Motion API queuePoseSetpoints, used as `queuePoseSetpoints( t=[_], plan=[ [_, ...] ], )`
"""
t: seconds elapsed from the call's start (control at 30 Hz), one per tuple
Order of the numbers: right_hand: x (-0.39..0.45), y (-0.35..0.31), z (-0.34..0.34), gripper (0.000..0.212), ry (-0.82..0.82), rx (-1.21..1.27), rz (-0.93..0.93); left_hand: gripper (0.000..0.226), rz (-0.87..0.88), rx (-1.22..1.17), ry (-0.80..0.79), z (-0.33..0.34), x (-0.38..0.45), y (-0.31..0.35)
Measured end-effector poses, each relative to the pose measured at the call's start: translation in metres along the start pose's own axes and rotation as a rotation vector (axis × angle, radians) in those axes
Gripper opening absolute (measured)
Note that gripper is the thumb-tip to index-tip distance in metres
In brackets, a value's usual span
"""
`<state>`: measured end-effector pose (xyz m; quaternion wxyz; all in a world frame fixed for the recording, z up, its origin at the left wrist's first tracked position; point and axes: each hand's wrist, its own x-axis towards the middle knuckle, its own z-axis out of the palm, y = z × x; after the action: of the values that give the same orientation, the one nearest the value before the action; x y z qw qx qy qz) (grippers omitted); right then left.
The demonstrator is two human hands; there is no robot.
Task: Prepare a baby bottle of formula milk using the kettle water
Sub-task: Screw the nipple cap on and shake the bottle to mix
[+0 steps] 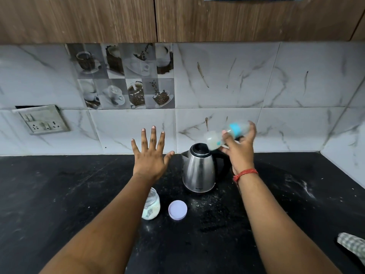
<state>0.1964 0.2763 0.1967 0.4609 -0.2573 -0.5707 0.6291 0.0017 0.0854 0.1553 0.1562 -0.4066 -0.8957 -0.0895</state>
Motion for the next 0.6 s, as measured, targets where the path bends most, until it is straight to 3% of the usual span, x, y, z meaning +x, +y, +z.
queuePoseSetpoints(
  t=[0.03, 0.13, 0.2, 0.6],
  plan=[
    [0.001, -0.002, 0.001, 0.079, 0.015, 0.04, -0.002, 0.074, 0.004, 0.003, 0.01, -0.001, 0.001, 0.001],
    [-0.005, 0.006, 0.01, 0.079, -0.201, -0.107, 0.063, 0.074, 0.0, 0.012, -0.001, -0.001, -0.001, 0.0],
    [-0.006, 0.007, 0.012, 0.078, -0.116, -0.039, 0.084, 0.075, -0.021, 0.006, 0.001, -0.002, 0.002, 0.002],
    [-0.004, -0.014, 0.002, 0.076, -0.061, -0.082, 0.036, 0.078, 0.018, -0.018, 0.047, -0.025, 0.017, 0.019]
  ],
)
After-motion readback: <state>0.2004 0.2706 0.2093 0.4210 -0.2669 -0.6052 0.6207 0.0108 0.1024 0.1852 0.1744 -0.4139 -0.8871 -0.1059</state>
